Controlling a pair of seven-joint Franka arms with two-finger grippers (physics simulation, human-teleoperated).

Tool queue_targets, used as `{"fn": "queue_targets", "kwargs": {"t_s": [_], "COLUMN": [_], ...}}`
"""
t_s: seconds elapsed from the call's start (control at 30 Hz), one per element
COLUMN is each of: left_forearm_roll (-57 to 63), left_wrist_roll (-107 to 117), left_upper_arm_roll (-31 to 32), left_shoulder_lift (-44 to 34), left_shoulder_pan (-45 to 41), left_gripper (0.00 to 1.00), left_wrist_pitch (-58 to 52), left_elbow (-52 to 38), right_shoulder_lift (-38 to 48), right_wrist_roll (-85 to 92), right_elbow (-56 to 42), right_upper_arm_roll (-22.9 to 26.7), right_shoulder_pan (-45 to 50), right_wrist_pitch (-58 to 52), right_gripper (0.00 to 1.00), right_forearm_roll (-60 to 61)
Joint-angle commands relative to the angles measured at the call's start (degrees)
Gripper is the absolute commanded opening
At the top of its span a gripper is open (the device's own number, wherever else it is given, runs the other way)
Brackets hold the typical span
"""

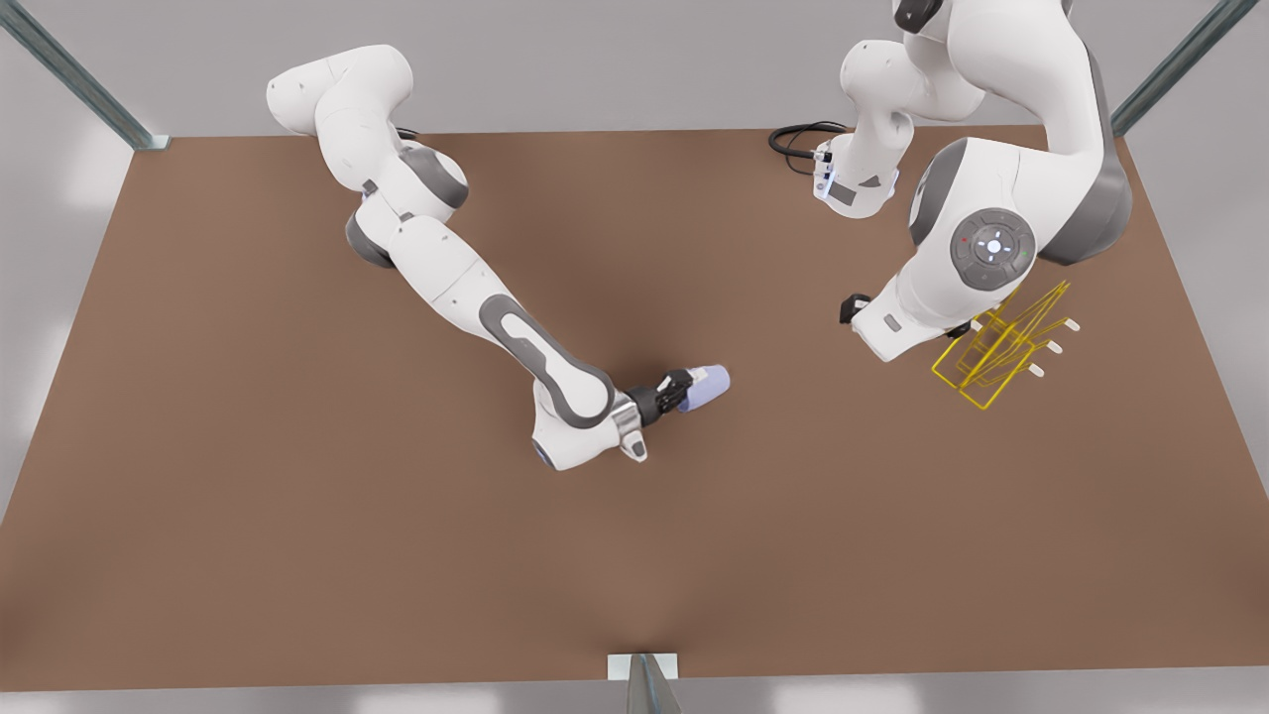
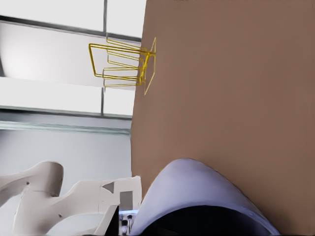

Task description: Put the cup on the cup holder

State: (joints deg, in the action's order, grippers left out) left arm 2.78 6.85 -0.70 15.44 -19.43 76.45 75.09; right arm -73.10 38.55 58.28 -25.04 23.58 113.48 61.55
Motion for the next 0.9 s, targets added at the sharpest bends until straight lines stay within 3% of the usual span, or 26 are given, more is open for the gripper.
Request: {"fn": "queue_targets", "kwargs": {"t_s": [0.0,0.03,0.07,0.43,0.57,0.63,0.7,0.77,0.8,0.83,0.87], "left_forearm_roll": [0.0,0.0,0.0,0.0,-0.1,-0.1,-0.2,-0.1,0.2,0.3,0.3], "left_wrist_roll": [0.0,0.0,0.0,-0.2,-0.5,-15.6,-33.6,-30.8,-30.9,-31.1,-31.5], "left_upper_arm_roll": [0.0,0.0,0.0,0.3,11.3,15.4,16.2,16.6,16.7,17.3,17.5], "left_shoulder_lift": [-0.1,-0.1,-0.1,-0.1,5.8,12.0,16.8,18.8,17.8,16.3,14.3], "left_shoulder_pan": [-0.1,-0.1,-0.1,-0.2,-0.1,-0.2,-0.3,-2.7,-2.8,-2.7,-2.7], "left_gripper": [1.0,1.0,1.0,1.0,1.0,1.0,1.0,1.0,1.0,0.99,0.98], "left_wrist_pitch": [0.0,0.0,0.0,0.2,6.6,8.7,12.1,19.8,23.1,27.2,31.4], "left_elbow": [0.0,0.0,0.0,-0.1,-0.1,0.0,0.1,3.5,6.2,9.6,13.9], "right_shoulder_lift": [0.1,0.1,0.2,1.1,3.3,4.8,10.5,17.6,23.0,36.1,42.4], "right_wrist_roll": [5.6,5.7,5.6,5.7,5.2,5.1,5.0,-0.8,-8.7,-22.9,-33.0], "right_elbow": [0.0,0.1,0.1,0.5,2.8,5.0,10.2,11.9,11.4,11.4,9.7], "right_upper_arm_roll": [0.5,0.8,1.1,2.4,2.4,2.4,2.4,2.4,2.4,2.4,2.1], "right_shoulder_pan": [0.4,0.4,0.4,-2.0,-5.9,-8.9,-14.3,-21.0,-25.3,-26.7,-26.7], "right_wrist_pitch": [1.1,1.1,1.1,0.3,-3.0,-5.2,-6.2,-10.4,-14.9,-19.1,-26.4], "right_gripper": [0.8,0.98,1.0,1.0,1.0,1.0,1.0,1.0,1.0,1.0,1.0], "right_forearm_roll": [-0.1,-0.1,-0.1,-1.7,-2.8,-5.1,-6.3,-13.8,-20.9,-36.5,-46.7]}}
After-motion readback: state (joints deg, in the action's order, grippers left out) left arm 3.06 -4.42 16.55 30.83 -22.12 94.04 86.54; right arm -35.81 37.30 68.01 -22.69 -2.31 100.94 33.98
